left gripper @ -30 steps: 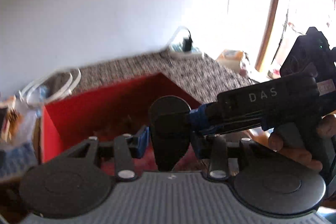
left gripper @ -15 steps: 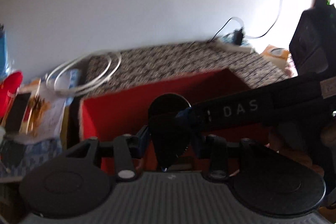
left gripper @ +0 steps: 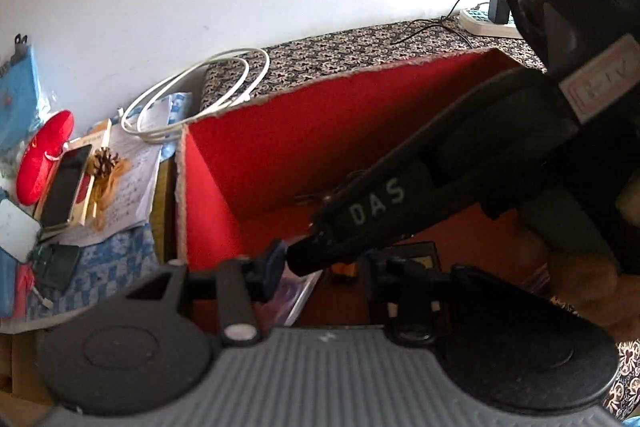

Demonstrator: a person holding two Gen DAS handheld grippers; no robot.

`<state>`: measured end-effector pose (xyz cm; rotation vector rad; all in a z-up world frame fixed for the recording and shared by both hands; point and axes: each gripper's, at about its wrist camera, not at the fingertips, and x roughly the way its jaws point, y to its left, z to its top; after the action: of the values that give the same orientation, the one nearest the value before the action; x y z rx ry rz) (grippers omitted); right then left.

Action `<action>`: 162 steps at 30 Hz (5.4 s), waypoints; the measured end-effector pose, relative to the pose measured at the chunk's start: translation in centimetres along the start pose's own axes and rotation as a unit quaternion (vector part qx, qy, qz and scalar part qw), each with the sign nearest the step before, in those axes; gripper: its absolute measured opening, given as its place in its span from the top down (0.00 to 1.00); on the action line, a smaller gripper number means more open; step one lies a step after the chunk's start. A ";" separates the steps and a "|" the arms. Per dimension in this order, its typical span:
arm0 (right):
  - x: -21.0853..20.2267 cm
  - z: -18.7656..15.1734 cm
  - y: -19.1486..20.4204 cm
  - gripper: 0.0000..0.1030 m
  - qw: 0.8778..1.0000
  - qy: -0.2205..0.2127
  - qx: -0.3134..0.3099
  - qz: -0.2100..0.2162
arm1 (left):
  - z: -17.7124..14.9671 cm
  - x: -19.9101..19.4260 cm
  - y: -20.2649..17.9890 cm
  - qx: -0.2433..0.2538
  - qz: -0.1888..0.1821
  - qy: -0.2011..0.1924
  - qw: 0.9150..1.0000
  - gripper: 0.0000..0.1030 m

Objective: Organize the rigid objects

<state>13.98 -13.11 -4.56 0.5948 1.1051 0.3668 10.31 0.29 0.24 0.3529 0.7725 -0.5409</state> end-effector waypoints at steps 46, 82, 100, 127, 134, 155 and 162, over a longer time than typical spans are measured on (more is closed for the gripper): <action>-8.3 -4.7 1.4 0.85 0.976 -0.170 0.000 -0.139 | 1.6 -4.0 -2.4 -0.052 0.102 -0.009 0.993 0.06; -11.0 -12.4 5.5 0.81 0.964 -0.157 -0.043 -0.209 | -3.3 -8.8 -3.6 -0.109 0.100 0.030 0.989 0.03; -10.1 -14.3 3.6 0.79 0.967 -0.113 0.004 -0.230 | -6.0 -6.2 -4.4 -0.137 0.100 0.120 0.978 0.03; -12.6 -11.2 4.3 0.78 0.959 -0.147 -0.030 -0.239 | -0.8 -8.7 -3.9 -0.098 0.132 0.050 0.985 0.04; -12.8 -8.8 4.0 0.78 0.953 -0.173 -0.033 -0.247 | 1.5 -7.9 -3.1 -0.098 0.140 0.035 0.985 0.04; -8.8 -3.2 -0.5 0.77 0.953 -0.142 -0.042 -0.264 | 3.5 -0.9 -2.3 -0.097 0.141 0.068 0.983 0.03; -7.6 -2.0 -1.3 0.77 0.959 -0.130 -0.042 -0.247 | 3.6 1.0 -1.6 -0.105 0.137 0.078 0.982 0.03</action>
<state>9.01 -17.81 -0.53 0.2646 0.9395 -0.0982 12.02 -3.08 1.76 0.3020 0.9061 -0.1714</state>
